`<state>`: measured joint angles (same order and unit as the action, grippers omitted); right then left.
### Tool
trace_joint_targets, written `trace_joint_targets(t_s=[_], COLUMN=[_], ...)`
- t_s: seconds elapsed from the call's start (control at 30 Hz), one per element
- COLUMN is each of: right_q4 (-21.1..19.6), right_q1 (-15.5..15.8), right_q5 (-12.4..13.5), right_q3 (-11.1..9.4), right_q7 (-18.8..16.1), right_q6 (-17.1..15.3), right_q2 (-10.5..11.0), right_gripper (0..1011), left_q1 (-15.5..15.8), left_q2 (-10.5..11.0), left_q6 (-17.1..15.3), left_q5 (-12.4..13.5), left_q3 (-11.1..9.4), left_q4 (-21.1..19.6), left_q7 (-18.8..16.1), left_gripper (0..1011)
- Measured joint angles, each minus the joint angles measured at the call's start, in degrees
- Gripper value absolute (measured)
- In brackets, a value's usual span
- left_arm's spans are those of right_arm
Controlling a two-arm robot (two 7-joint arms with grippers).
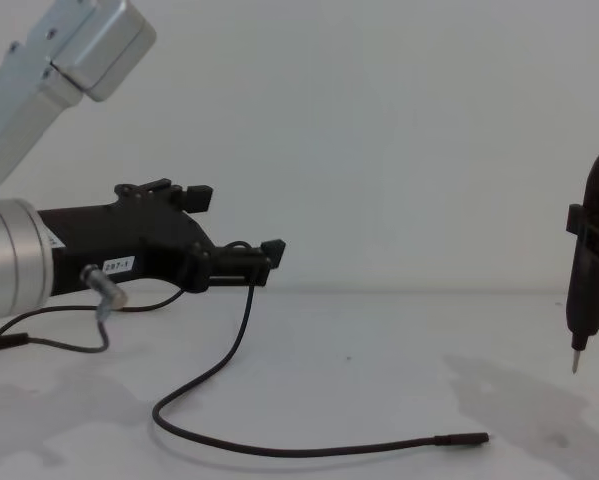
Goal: Pick up the data cable with the one hand.
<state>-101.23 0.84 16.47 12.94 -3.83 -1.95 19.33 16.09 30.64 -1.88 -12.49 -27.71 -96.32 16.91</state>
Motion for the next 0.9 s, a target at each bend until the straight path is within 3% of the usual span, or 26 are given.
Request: trace_joint_targets(t_s=[0.3, 0.57, 0.9], right_q4=[0.0, 0.0, 0.0], right_q1=[0.0, 0.0, 0.0], right_q5=[0.0, 0.0, 0.0], right_q3=[0.0, 0.0, 0.0], right_q7=[0.0, 0.0, 0.0], right_q6=[0.0, 0.0, 0.0], right_q2=[0.0, 0.0, 0.0], right_gripper=[268, 268, 268], left_q1=[2.26, 5.49, 9.0], left_q2=[4.44, 8.17, 9.73], left_q6=[-2.48, -7.09, -14.03], left_q5=[-0.55, -1.77, -3.42], left_q3=[-1.15, -2.97, -5.31], left_q4=[-1.56, -2.93, -3.65], left_q7=[8.62, 17.56, 24.15], left_gripper=[1001, 1002, 1001])
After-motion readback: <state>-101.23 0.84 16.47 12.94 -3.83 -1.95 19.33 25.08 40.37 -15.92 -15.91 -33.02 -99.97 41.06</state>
